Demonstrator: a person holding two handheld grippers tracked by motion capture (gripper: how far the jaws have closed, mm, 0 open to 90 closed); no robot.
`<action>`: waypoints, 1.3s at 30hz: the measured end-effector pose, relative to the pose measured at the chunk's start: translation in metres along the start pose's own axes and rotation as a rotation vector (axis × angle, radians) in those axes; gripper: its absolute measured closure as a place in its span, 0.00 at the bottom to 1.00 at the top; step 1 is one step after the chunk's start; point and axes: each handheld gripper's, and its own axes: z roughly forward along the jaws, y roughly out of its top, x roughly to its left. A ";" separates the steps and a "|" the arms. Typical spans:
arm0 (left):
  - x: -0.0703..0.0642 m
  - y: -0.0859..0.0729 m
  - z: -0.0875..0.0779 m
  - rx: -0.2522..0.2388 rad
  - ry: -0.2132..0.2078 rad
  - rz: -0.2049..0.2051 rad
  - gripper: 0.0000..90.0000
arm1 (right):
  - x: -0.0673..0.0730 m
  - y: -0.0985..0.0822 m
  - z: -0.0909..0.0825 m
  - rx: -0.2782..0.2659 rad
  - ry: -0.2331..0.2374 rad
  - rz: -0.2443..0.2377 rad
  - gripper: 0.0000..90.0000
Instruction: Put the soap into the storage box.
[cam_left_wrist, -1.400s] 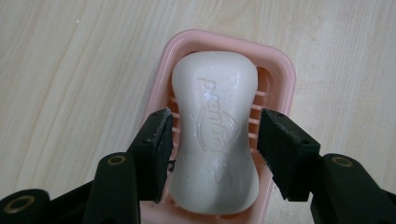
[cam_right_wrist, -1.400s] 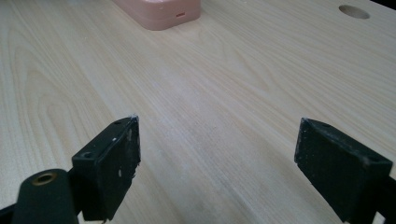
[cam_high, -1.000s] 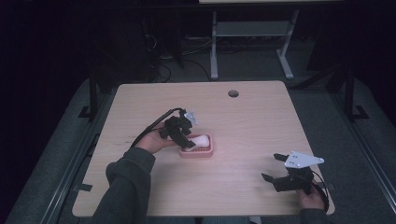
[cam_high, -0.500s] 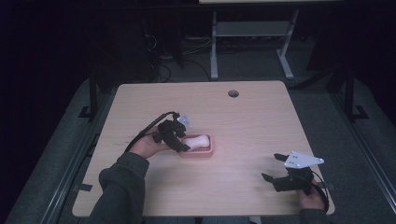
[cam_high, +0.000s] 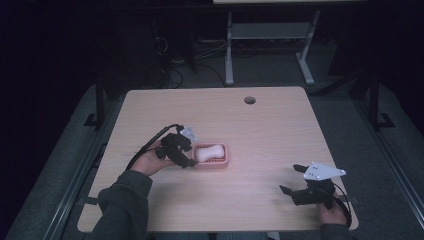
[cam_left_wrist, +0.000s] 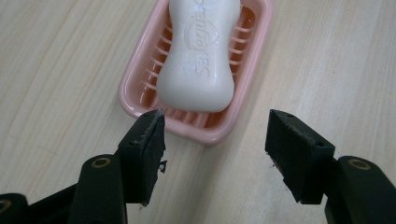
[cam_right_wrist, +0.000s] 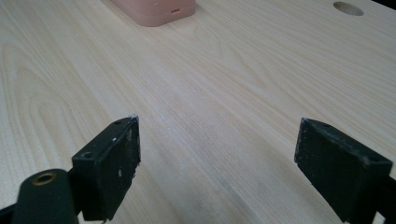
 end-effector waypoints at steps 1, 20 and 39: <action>0.000 0.000 0.000 0.000 0.000 0.000 0.41 | 0.000 0.000 0.000 0.000 0.000 0.000 0.15; -0.006 -0.017 -0.012 -0.024 -0.006 -0.007 0.40 | -0.004 -0.003 -0.003 -0.001 -0.012 0.027 0.15; -0.018 -0.043 -0.022 -0.030 0.003 -0.017 0.38 | -0.005 -0.004 -0.002 0.014 -0.016 0.027 0.15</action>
